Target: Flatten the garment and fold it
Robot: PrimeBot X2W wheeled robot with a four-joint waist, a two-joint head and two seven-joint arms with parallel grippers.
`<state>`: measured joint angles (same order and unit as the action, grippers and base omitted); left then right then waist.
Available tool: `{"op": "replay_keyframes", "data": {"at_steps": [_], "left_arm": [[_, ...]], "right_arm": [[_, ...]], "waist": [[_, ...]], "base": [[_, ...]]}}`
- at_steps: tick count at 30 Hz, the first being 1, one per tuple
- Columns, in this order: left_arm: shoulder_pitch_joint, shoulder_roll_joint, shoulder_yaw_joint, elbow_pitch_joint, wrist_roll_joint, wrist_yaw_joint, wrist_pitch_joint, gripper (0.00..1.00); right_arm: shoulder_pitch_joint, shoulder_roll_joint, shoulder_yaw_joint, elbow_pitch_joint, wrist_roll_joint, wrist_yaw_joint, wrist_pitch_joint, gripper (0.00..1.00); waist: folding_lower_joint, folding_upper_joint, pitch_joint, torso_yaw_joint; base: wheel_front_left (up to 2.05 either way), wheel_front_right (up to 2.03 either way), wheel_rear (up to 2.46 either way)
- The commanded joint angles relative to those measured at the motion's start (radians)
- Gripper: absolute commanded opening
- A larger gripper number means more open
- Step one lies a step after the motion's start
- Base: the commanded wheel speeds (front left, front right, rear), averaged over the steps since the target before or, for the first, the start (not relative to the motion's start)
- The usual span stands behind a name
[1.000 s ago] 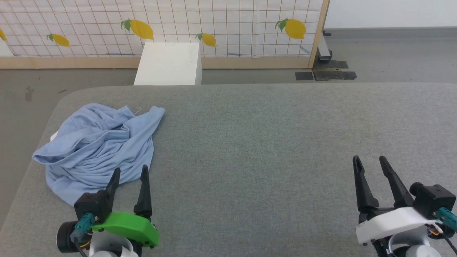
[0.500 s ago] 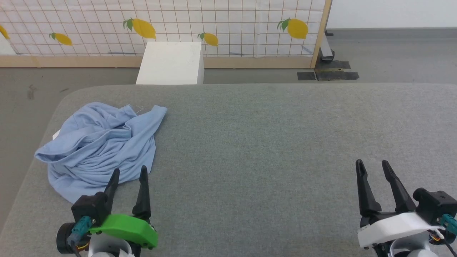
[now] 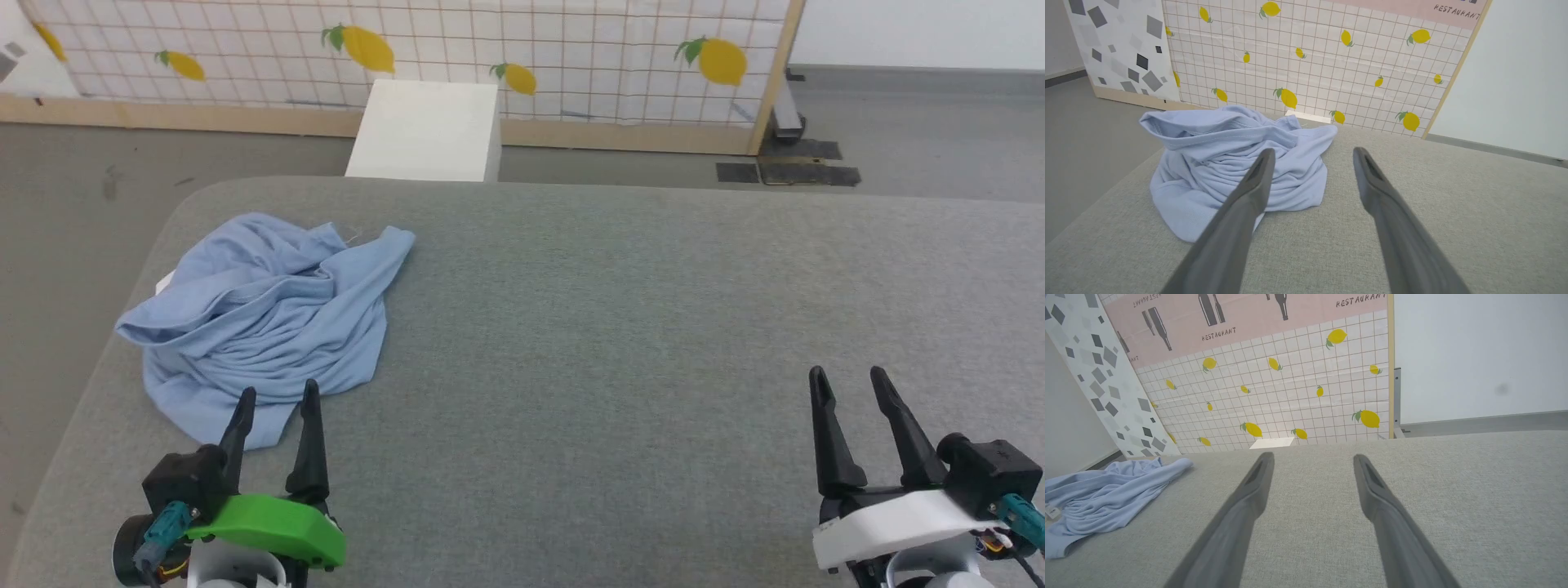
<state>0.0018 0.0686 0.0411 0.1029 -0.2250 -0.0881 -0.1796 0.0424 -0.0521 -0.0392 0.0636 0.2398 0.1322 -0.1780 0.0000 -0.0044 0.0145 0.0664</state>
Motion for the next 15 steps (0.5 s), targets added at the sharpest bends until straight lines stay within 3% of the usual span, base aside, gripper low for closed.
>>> {"op": "replay_keyframes", "data": {"at_steps": [1,15], "left_arm": [[0.009,0.006,0.007,0.005,-0.011,-0.006,-0.011,1.0],[0.013,-0.001,0.048,0.03,-0.019,-0.023,-0.044,1.0]], "right_arm": [[-0.001,0.001,0.004,0.005,-0.005,-0.001,-0.012,1.0],[-0.016,0.002,0.036,0.04,-0.059,-0.001,-0.045,1.0]], "waist": [[0.0,0.0032,0.004,0.022],[0.0,0.0038,0.007,0.201]], "base": [[0.0,0.0,0.0],[0.0,0.0,0.0]]}}
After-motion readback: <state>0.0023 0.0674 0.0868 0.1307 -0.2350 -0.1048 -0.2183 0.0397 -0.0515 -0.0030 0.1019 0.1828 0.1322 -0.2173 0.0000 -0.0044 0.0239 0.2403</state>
